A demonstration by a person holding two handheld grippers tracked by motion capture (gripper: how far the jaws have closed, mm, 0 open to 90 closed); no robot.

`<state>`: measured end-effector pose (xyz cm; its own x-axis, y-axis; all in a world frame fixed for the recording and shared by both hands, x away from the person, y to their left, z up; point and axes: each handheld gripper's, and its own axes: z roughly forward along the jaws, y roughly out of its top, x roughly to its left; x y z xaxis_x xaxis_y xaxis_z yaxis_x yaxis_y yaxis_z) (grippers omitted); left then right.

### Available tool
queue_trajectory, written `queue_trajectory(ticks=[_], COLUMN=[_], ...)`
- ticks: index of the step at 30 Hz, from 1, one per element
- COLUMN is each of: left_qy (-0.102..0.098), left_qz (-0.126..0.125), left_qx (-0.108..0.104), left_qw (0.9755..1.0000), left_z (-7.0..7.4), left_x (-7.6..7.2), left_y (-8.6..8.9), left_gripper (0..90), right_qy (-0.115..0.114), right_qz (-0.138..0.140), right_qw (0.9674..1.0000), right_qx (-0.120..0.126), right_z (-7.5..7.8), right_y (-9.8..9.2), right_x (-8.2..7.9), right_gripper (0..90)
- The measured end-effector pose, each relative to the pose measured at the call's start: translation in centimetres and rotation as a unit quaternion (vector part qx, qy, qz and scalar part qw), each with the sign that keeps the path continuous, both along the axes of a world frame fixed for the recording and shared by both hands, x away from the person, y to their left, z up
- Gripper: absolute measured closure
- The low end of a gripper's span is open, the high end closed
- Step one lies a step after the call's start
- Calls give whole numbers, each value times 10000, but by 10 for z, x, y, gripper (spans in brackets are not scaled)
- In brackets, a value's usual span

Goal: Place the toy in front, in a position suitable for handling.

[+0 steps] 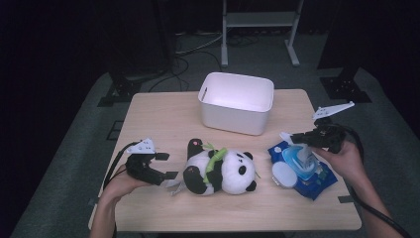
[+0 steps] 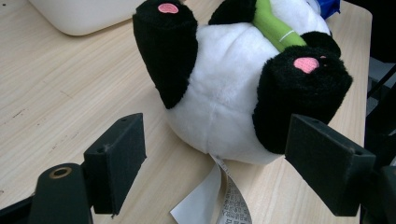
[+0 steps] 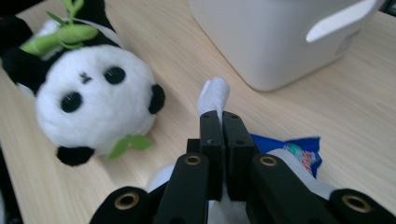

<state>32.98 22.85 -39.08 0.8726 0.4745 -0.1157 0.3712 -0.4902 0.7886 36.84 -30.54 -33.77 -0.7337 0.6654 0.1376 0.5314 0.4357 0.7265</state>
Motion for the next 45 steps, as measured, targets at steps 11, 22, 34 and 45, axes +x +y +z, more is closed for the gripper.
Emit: queue_trajectory(ticks=[11,22,34,45], left_qy=[6,39,35,121], left_qz=[-7,-92,-354,-946], left_qx=[-97,-154,-421,-700], left_qw=[10000,9998,9985,9930], left_z=[0,-2,-1,-1], left_x=[-2,-2,-2,-4], left_y=[3,4,-7,-28], left_gripper=[185,185,185,538], right_qy=[-96,11,250,531], right_qz=[696,1687,2527,2494], right_qw=[9975,9856,9669,9669], right_qx=[66,100,245,91], right_z=[28,22,-1,-30], right_y=[49,125,196,202], right_x=[-1,-7,-7,-5], right_gripper=[875,875,874,696])
